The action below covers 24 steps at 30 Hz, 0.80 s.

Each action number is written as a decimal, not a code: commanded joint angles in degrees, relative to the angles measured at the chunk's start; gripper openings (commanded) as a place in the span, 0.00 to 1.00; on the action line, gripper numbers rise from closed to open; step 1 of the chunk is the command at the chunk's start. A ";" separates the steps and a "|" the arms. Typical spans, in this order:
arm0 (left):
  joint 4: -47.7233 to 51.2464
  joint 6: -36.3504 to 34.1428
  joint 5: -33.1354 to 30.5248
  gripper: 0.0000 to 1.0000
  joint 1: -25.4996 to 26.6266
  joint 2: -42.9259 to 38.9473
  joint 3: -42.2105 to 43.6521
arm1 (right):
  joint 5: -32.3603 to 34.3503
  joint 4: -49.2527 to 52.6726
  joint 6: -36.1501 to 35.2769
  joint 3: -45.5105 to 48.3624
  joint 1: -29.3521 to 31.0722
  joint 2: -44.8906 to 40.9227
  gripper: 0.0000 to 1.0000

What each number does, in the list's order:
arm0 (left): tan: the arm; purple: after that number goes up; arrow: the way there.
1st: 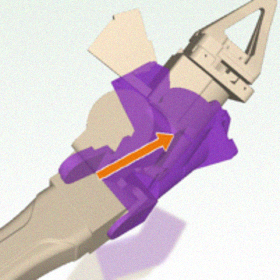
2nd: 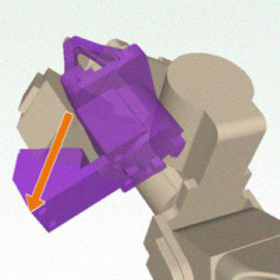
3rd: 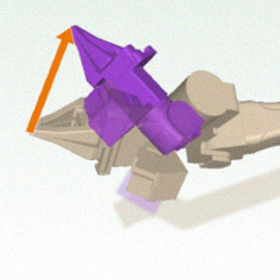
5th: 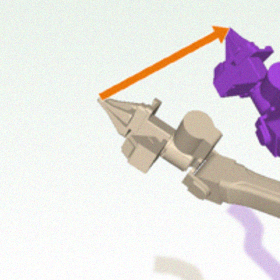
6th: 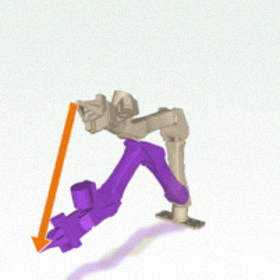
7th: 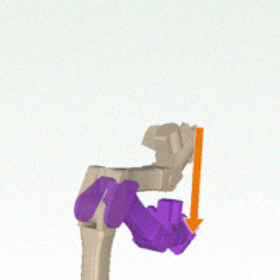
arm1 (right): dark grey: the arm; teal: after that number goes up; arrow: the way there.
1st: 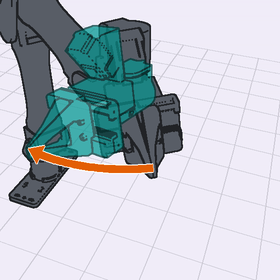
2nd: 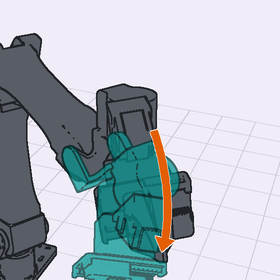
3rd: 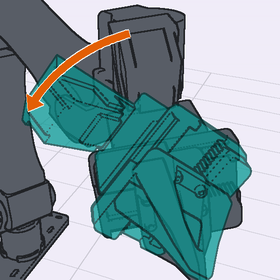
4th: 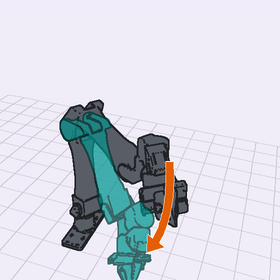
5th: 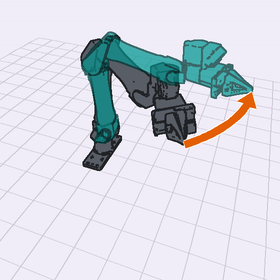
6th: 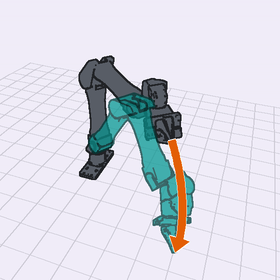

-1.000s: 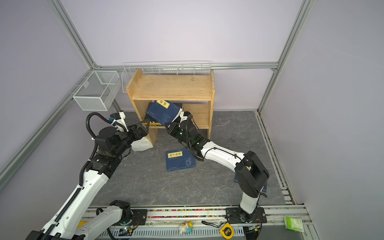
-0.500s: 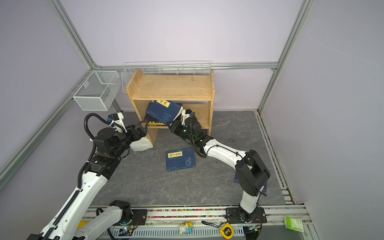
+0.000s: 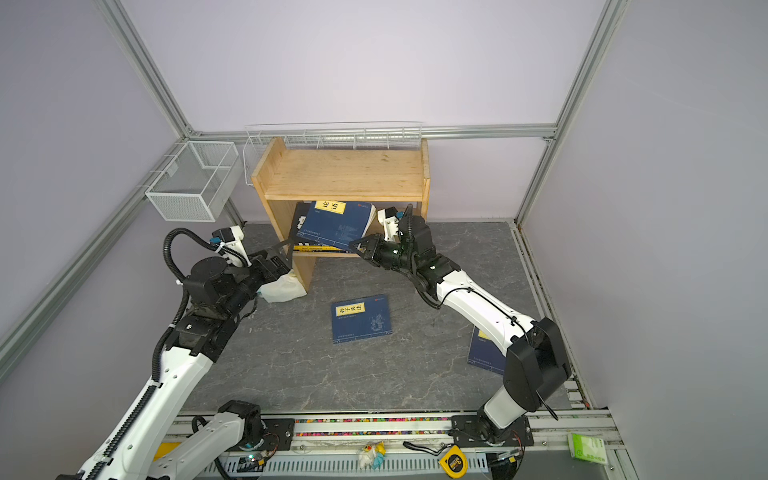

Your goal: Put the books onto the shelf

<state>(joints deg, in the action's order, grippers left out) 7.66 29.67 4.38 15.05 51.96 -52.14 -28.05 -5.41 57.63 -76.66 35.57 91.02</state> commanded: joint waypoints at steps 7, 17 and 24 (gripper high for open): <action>1.04 0.50 -0.26 1.00 -0.28 -1.23 2.01 | -7.19 -1.27 -3.11 -8.50 -0.86 4.65 0.15; 1.11 1.09 -1.10 0.99 -0.37 -1.34 2.66 | -9.91 2.68 -5.33 -14.71 -1.69 9.89 0.17; 1.47 0.89 -1.83 0.99 -0.63 -1.66 2.45 | -8.67 6.78 -8.12 -17.49 -2.13 11.37 0.18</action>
<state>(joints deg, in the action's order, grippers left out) 8.51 30.81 3.73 14.90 51.18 -49.84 -36.27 2.81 52.90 -90.80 34.76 102.13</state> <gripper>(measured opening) 0.995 0.193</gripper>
